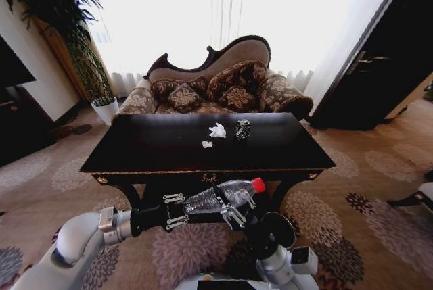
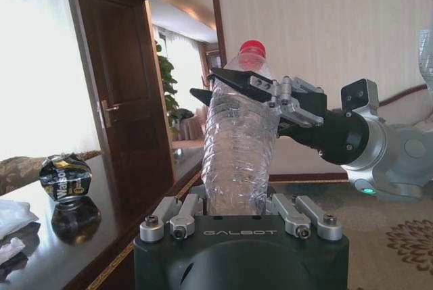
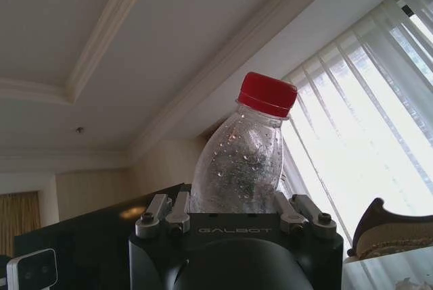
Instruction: Move to the front of the table and place the trash on the table into the trash bin.
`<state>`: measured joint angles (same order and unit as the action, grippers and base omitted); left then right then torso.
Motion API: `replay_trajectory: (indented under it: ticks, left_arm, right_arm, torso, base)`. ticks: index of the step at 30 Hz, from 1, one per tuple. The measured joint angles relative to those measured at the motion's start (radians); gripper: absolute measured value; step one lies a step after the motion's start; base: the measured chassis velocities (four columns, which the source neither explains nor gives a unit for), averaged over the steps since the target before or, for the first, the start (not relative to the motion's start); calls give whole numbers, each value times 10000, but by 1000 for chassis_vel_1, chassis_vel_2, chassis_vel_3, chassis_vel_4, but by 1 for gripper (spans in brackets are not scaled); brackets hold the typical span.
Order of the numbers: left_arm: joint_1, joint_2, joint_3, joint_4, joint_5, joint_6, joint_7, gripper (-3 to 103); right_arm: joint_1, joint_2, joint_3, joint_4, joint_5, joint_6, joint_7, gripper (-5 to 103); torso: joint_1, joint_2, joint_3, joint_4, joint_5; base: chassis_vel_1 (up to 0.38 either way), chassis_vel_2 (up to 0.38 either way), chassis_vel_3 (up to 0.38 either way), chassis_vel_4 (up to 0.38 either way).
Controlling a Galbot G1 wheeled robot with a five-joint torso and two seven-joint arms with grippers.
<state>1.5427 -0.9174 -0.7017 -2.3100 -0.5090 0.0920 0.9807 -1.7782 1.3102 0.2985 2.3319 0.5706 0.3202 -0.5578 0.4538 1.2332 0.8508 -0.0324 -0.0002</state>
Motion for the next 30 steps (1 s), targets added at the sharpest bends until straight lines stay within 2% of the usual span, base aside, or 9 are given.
replay_trajectory:
  ticks: [4,7,11,16,19,20,22,24,30]
  left_arm:
    - [146,-65,-231,-94,-6,1,65,32]
    - [341,-301,-577,-222,-37,50,55,36]
    - [748,-696,-1087,-287,-355,43,-97,58]
    - [1091,-1061,-1411,-234,-570,-192,-114,70]
    - [1197,-1337,-1651,-110,-962,-238,-107,86]
    - [1177,-1381,-1725,-99,-1169,-209,-212,91]
    - [1131,-1403,-1786,-100,-1388,-147,-419,91]
    - [950,-1392,-1904,-187,-2109,72,-1182,98]
    - [478,-1198,-2388,-589,-3605,621,-2445,100]
  right_arm:
    - [29,-10,-63,-23,50,3,-78,34]
    - [46,-30,-72,-107,60,54,-148,33]
    - [146,-82,-72,-330,65,93,-123,29]
    - [196,-54,-15,-479,19,91,-147,25]
    - [244,-72,216,-776,-149,329,-479,25]
    - [260,-89,301,-893,-280,435,-555,25]
    - [277,-104,367,-993,-398,522,-614,25]
    - [324,-126,483,-1301,-715,760,-782,25]
    - [403,-131,348,-2052,-1386,745,-733,25]
  torso:
    - [0,0,0,-1,-1]
    - [0,0,0,-1,-1]
    - [0,0,0,-1,0]
    - [1,0,0,0,-1]
    - [0,0,0,1,-1]
    - [0,0,0,1,-1]
    - [0,0,0,0,-1]
    - [0,0,0,0,-1]
    - [1,0,1,-1,-1]
  base:
    - [0,0,0,0]
    - [0,0,0,0]
    - [0,0,0,0]
    - [0,0,0,0]
    - [0,0,0,0]
    - [0,0,0,0]
    - [0,0,0,0]
    - [0,0,0,0]
    - [0,0,0,0]
